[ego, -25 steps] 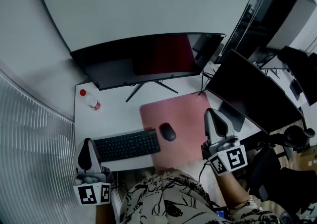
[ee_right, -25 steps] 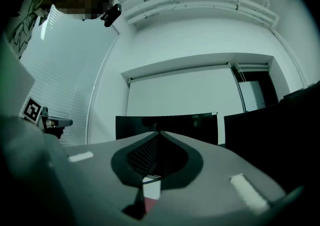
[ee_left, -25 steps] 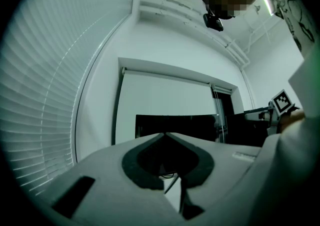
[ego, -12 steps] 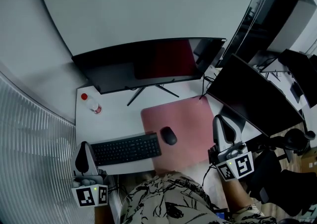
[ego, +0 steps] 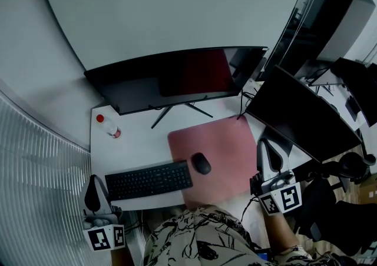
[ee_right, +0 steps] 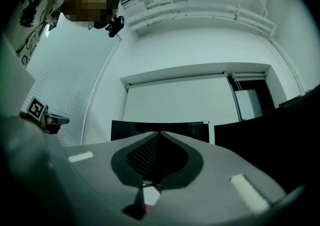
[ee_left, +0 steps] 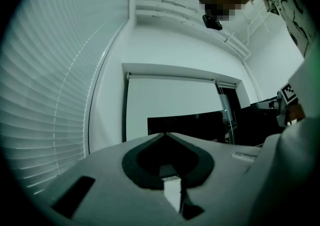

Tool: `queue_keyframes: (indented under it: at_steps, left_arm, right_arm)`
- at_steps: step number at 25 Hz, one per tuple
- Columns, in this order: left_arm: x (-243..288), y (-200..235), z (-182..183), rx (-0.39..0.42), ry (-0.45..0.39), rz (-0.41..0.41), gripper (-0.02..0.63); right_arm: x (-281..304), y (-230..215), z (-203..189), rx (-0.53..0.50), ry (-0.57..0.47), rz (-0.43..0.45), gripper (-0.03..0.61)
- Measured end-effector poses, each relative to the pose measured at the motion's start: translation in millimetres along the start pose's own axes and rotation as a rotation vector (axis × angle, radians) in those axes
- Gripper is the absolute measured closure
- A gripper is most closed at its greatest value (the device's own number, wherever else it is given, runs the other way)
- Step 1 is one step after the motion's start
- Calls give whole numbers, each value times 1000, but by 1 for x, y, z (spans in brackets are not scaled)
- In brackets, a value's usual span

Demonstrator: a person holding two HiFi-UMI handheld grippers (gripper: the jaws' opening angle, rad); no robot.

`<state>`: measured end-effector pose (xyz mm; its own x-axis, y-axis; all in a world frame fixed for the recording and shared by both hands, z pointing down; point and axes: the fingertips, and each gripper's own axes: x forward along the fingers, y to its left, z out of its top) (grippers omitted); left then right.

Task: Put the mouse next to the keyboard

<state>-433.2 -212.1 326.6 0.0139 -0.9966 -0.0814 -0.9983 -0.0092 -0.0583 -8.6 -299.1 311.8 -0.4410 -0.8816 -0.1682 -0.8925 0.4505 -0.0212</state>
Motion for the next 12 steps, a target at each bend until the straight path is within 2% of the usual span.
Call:
queue_keyframes:
  at_steps: [12]
  left_arm:
    - [4,-5,-6,0,2,-27,609]
  right_arm:
    - [-10,-7,-3,-30,-9,-23,574]
